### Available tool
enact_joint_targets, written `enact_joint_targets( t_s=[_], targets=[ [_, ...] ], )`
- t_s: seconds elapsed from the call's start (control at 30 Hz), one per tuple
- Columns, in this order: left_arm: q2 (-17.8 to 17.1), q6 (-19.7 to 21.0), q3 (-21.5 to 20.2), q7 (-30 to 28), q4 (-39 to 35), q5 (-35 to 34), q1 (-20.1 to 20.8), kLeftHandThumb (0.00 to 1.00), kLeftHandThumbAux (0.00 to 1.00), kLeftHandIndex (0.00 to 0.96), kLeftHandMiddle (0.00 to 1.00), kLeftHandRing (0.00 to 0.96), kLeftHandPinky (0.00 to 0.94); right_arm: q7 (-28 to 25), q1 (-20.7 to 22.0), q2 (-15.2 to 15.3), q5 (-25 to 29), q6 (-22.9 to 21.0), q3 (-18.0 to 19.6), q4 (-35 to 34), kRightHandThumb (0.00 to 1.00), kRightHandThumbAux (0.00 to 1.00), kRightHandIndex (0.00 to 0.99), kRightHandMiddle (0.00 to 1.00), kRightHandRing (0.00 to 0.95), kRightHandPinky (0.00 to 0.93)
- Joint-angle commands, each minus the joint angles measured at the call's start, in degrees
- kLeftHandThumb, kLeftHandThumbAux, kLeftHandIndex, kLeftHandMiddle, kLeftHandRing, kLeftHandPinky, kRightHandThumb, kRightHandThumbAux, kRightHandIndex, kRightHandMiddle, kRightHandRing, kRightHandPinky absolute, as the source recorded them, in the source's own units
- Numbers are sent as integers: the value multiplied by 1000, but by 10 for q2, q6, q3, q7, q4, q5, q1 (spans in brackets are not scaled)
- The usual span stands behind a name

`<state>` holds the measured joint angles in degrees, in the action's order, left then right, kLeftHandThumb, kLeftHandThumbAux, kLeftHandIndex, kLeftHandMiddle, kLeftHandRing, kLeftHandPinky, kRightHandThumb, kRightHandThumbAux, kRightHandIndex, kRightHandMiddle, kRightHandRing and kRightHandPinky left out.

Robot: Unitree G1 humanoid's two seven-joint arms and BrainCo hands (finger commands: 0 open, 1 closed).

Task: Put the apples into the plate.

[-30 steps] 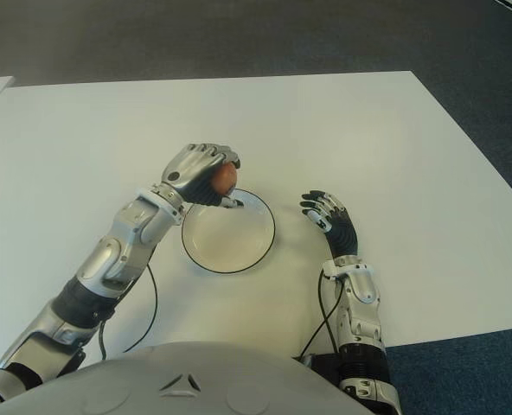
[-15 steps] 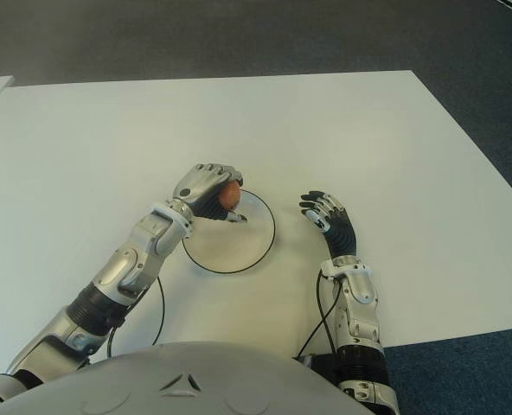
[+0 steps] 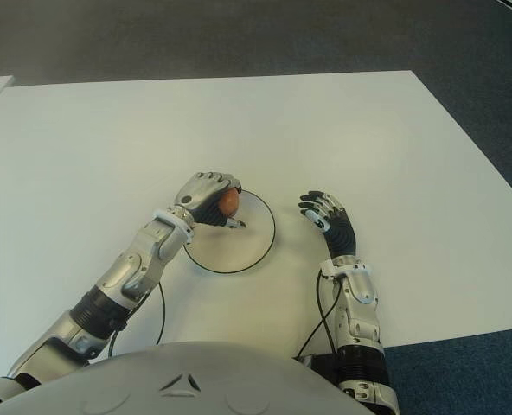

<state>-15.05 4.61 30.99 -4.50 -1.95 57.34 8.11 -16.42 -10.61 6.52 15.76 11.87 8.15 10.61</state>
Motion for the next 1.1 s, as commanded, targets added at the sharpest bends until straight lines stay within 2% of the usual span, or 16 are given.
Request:
enact_joint_targets(
  t_s=[0.03, 0.8, 1.1],
  targets=[
    [5, -1, 10, 17, 14, 6, -5, 753, 693, 444, 851, 837, 817, 6, -18, -7, -3, -35, -3, 18, 330, 662, 300, 373, 349, 336],
    [19, 6, 48, 47, 15, 15, -34, 752, 692, 443, 871, 863, 848, 23, -14, -8, -14, -39, -6, 14, 311, 675, 305, 373, 347, 334],
    [19, 9, 59, 43, 14, 24, -34, 751, 691, 444, 853, 850, 831, 24, -15, -8, -22, -29, -9, 15, 297, 683, 318, 375, 343, 339]
  ],
)
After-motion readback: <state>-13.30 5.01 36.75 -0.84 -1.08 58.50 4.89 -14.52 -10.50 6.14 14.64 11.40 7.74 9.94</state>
